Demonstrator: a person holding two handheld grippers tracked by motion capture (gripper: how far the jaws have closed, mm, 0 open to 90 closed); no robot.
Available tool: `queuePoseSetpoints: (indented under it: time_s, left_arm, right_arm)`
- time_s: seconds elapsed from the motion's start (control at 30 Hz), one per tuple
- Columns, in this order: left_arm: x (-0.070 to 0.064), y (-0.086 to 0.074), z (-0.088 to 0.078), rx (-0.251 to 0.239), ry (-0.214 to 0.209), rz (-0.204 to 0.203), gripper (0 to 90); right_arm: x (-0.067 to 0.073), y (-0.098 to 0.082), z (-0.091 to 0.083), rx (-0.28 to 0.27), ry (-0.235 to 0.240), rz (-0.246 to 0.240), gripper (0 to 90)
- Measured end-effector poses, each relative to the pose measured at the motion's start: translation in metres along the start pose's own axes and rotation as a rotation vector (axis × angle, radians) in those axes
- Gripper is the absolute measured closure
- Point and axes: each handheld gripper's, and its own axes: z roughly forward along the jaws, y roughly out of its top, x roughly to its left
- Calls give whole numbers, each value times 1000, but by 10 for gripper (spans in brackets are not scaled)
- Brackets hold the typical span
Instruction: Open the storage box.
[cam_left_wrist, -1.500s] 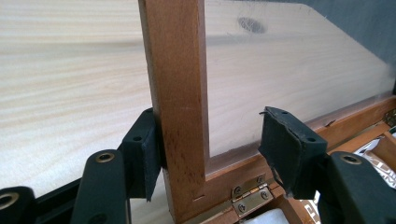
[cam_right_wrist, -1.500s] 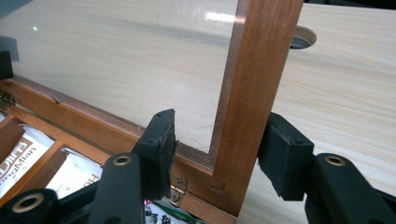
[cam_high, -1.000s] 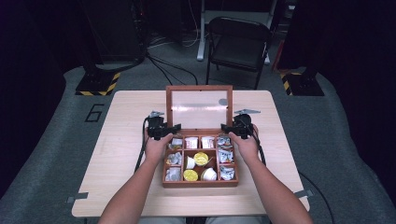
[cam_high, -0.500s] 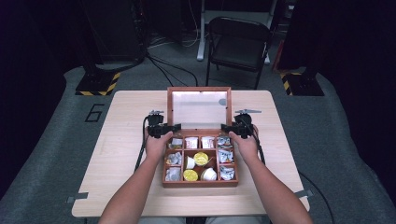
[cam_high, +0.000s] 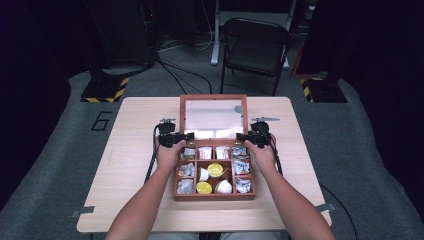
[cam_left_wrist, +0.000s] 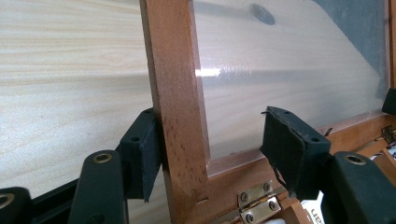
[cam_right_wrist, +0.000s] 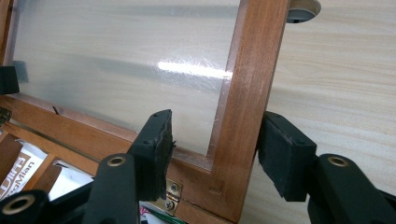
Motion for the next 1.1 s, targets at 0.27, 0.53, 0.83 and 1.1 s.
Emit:
queuePoseSetpoints:
  time_s: [0.27,0.53,0.83,1.1]
  left_arm:
    - [3,-1,3,2,-10,-16,386]
    - [4,-2,5,7,-9,-50,381]
    - [6,-2,7,7,-14,-67,378]
    - [7,-2,7,16,-13,-66,375]
  right_arm:
    - [-2,0,3,12,12,31,445]
    - [-2,-1,4,19,-1,25,436]
    - [-4,-1,5,29,8,53,437]
    - [-6,-1,7,29,14,64,437]
